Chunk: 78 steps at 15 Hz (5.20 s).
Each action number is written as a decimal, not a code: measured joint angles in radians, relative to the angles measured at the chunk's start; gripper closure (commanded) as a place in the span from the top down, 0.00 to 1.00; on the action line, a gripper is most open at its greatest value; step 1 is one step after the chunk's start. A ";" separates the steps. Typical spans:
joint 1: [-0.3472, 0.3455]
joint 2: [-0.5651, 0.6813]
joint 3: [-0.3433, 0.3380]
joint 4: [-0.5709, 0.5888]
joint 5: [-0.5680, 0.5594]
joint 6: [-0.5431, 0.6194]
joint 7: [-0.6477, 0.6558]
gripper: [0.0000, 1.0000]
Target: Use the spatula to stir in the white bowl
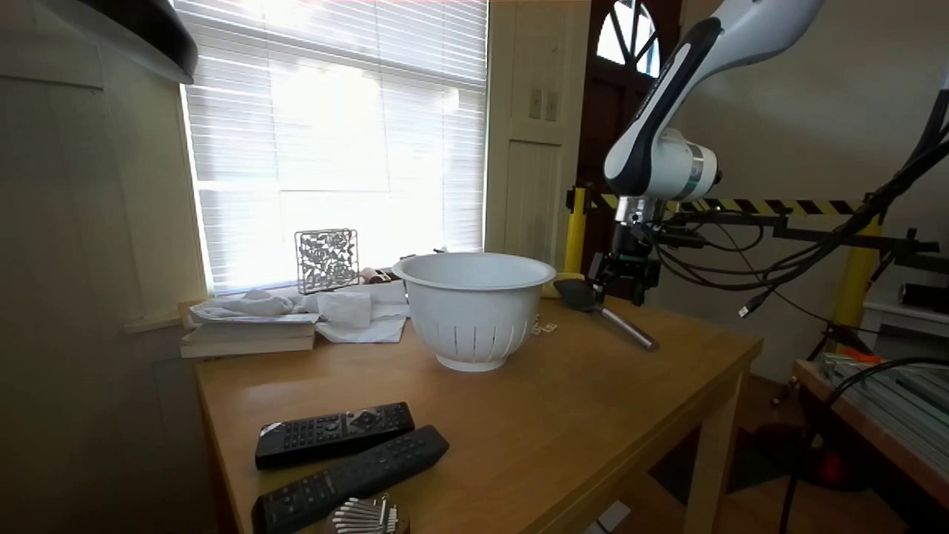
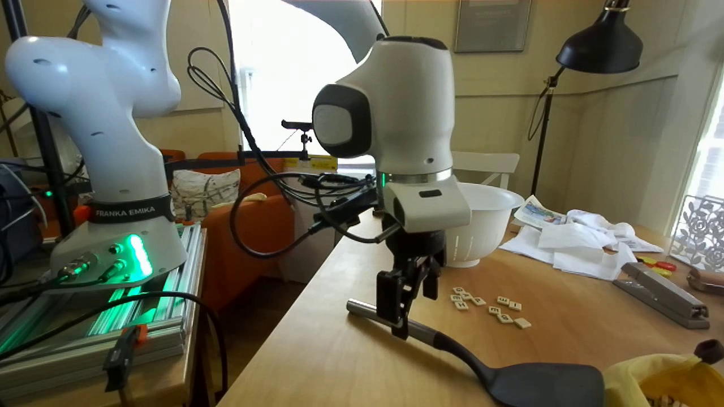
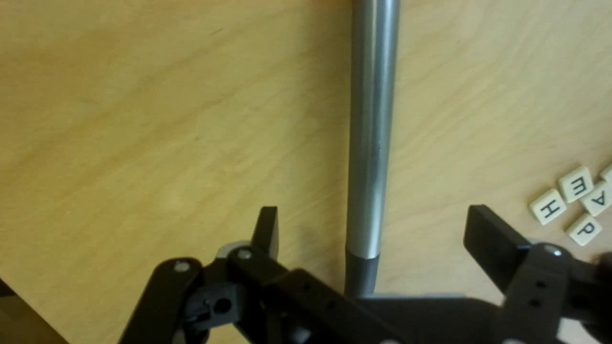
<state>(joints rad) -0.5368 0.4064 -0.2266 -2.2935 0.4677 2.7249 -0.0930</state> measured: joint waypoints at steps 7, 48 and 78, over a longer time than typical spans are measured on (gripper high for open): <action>-0.061 0.046 0.096 -0.011 0.022 0.116 -0.062 0.85; 0.169 -0.600 -0.103 0.013 -0.071 -1.067 -0.112 0.06; 0.272 -0.133 0.003 0.325 0.419 -1.166 0.021 0.06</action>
<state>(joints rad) -0.2644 0.2734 -0.2239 -1.9685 0.8872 1.5589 -0.0715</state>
